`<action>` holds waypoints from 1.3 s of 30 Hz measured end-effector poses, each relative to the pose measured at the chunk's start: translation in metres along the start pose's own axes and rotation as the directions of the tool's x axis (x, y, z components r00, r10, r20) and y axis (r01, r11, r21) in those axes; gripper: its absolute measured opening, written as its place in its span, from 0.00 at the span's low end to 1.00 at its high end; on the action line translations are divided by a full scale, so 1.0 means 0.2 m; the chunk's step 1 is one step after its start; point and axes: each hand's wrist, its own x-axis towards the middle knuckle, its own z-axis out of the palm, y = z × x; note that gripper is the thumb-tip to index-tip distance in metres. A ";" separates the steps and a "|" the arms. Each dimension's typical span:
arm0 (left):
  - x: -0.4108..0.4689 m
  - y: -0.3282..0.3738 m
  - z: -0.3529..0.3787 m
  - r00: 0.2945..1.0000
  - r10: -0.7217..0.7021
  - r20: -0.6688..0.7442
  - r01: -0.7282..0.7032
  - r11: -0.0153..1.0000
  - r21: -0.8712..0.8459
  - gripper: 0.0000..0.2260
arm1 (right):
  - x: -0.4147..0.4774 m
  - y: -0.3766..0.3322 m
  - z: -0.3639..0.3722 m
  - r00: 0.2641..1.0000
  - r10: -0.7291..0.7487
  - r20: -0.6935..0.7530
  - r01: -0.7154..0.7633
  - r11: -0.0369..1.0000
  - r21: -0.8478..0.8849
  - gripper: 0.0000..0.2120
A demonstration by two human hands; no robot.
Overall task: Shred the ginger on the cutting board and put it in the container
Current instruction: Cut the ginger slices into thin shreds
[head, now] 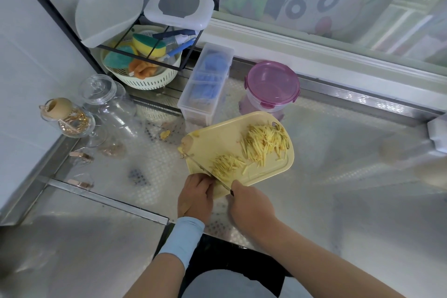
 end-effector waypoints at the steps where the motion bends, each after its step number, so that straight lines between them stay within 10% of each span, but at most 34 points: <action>1: 0.00 0.01 -0.01 1.000 -0.015 -0.019 0.015 1.000 -0.018 0.12 | -0.01 0.01 0.00 1.000 -0.004 -0.004 0.004 1.000 -0.005 0.05; 39: 0.05 0.00 -0.08 0.997 0.082 0.005 -0.081 0.997 -0.018 0.11 | -0.04 -0.03 0.03 1.000 0.005 -0.018 -0.006 1.000 -0.005 0.02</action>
